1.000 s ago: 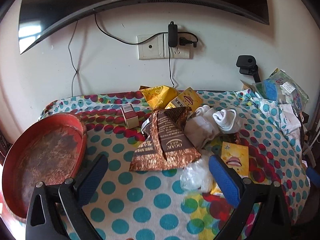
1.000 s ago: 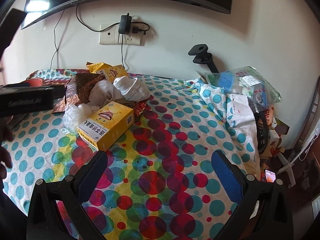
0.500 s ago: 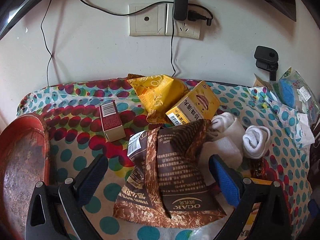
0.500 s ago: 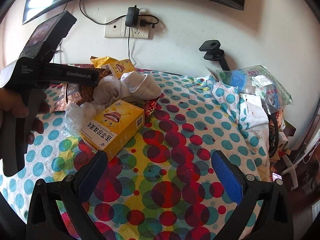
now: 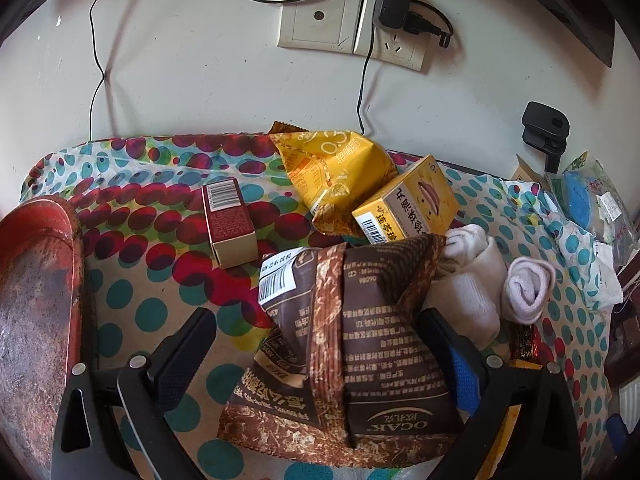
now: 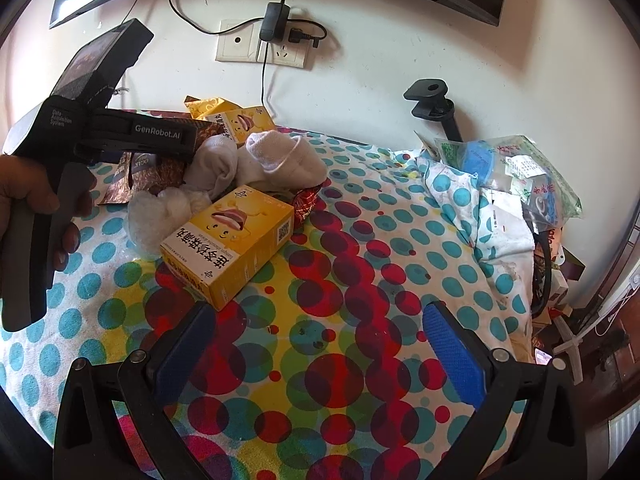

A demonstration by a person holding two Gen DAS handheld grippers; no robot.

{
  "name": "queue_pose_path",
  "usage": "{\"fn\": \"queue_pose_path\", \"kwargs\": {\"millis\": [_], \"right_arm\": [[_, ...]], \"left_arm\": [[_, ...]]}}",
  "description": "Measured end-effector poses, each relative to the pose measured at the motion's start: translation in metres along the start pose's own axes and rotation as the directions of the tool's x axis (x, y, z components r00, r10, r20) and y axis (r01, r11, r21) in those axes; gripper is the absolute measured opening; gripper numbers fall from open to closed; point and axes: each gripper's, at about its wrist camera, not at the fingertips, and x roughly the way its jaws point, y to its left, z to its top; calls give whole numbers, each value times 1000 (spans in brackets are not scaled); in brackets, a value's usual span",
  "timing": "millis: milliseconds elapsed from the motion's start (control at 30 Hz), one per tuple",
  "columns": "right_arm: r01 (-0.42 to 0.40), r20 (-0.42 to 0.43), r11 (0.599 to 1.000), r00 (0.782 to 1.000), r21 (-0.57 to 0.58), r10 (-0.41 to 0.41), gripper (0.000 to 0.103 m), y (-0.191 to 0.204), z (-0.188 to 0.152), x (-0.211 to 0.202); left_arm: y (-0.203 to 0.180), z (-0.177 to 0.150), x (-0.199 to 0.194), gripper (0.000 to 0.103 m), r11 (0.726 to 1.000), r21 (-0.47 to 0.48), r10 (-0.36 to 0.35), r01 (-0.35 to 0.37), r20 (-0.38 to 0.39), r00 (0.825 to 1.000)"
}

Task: Organize objects
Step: 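Grasp the brown OCAK snack bag with the left gripper and lift it, then carry the brown bag into the red tray and open the left gripper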

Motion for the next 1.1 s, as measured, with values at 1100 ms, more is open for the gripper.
{"fn": "queue_pose_path", "kwargs": {"millis": [1100], "right_arm": [[23, 22, 997, 1000, -78, -22, 103, 24, -4, -17]], "left_arm": [[2, 4, -56, 63, 989, 51, 132, -138, 109, 985]]}}
